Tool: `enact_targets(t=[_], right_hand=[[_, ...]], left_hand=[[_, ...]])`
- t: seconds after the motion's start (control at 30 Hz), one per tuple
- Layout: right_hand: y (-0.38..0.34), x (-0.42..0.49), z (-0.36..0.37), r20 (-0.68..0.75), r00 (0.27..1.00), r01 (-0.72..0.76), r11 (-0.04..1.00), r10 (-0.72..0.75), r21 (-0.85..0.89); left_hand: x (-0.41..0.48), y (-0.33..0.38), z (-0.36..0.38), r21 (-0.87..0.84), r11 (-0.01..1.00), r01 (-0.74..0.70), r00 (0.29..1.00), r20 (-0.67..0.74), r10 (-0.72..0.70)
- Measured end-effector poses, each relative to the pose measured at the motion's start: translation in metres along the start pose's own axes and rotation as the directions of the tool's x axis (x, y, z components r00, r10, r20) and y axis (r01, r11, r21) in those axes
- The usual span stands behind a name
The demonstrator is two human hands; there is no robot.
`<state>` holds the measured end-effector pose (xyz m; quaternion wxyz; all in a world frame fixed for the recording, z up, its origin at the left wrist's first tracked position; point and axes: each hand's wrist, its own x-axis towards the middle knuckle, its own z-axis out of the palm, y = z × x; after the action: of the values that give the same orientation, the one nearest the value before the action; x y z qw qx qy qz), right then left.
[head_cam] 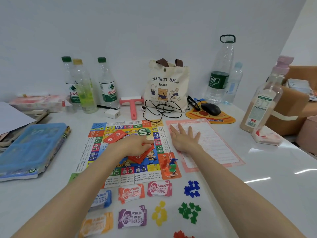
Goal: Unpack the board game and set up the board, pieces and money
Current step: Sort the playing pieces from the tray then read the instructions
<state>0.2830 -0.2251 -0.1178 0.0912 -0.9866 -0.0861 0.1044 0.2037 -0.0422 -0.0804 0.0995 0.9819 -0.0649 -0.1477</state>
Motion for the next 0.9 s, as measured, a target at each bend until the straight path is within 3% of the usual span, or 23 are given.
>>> enact_targets(t=[0.27,0.37,0.47,0.63,0.77,0.9], right_hand=[[0.001,-0.001,0.002,-0.057,0.998,0.011,0.998,-0.008,0.061],[-0.004,0.0,-0.004,-0.227,0.974,0.02,0.996,0.001,0.09],[-0.011,0.005,-0.014,-0.369,0.923,0.16,0.982,-0.112,0.102],[-0.025,0.02,-0.017,-0.198,0.91,0.378,0.925,-0.364,0.039],[-0.033,0.03,-0.013,-0.077,0.908,0.412,0.911,-0.413,-0.029],[-0.036,0.038,-0.01,-0.104,0.902,0.417,0.908,-0.419,-0.039]], left_hand=[[-0.004,0.0,0.0,-0.019,1.0,-0.02,0.999,-0.025,0.02],[-0.003,-0.002,-0.008,-0.005,1.0,-0.019,0.996,-0.083,0.018],[0.001,-0.006,-0.021,0.0,1.0,0.007,0.993,-0.117,-0.007],[0.015,-0.012,-0.03,0.034,0.998,0.058,0.994,-0.093,-0.054],[0.029,-0.018,-0.029,0.054,0.995,0.083,0.994,-0.071,-0.079],[0.036,-0.024,-0.025,0.051,0.996,0.069,0.994,-0.093,-0.064]])
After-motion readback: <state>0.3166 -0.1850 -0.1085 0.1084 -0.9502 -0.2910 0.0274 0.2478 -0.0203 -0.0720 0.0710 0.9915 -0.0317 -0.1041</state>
